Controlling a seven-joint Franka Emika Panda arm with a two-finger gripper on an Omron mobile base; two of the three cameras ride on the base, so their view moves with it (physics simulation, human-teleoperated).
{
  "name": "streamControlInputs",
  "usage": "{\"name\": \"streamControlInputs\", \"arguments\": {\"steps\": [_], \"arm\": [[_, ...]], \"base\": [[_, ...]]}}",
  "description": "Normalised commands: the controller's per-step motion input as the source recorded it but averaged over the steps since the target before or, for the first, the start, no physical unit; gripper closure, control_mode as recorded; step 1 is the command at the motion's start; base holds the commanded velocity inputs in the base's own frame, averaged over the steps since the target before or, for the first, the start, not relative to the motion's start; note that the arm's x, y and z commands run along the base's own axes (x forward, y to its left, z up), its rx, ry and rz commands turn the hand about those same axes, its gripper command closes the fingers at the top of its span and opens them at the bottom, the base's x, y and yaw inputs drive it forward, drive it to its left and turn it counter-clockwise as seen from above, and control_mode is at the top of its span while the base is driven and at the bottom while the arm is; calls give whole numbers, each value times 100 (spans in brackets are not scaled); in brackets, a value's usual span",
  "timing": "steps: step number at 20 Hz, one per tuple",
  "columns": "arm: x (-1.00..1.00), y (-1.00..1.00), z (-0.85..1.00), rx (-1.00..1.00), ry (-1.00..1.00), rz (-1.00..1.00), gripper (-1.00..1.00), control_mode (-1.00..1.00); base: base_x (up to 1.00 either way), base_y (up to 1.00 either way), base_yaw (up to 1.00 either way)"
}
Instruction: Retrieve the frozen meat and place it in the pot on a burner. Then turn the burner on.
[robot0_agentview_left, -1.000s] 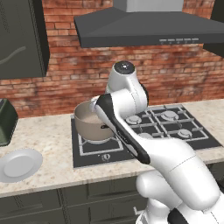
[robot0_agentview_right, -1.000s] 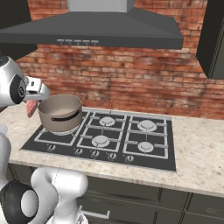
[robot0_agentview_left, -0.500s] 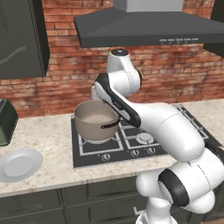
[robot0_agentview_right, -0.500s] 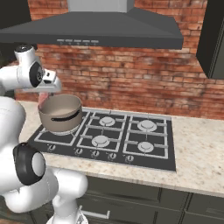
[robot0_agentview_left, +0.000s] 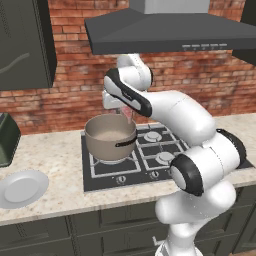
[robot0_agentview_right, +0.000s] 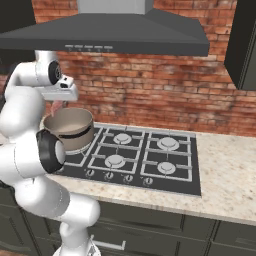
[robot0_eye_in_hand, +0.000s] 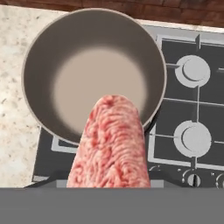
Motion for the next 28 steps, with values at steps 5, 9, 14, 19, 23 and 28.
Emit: {"name": "streamControlInputs", "arguments": {"steps": [5, 9, 14, 19, 23, 28], "arm": [[38, 0, -32, -4, 18, 0, 100, -100], [24, 0, -34, -1, 8, 0, 100, -100], [14, 0, -27, -1, 8, 0, 100, -100], [6, 3, -30, -2, 3, 0, 100, -100], [0, 1, -34, -4, -2, 0, 100, -100], [8, 2, -25, -1, -8, 0, 100, -100]], "base": [[0, 0, 0], [0, 0, 0], [0, 0, 0], [0, 0, 0], [0, 0, 0], [0, 0, 0]]}}
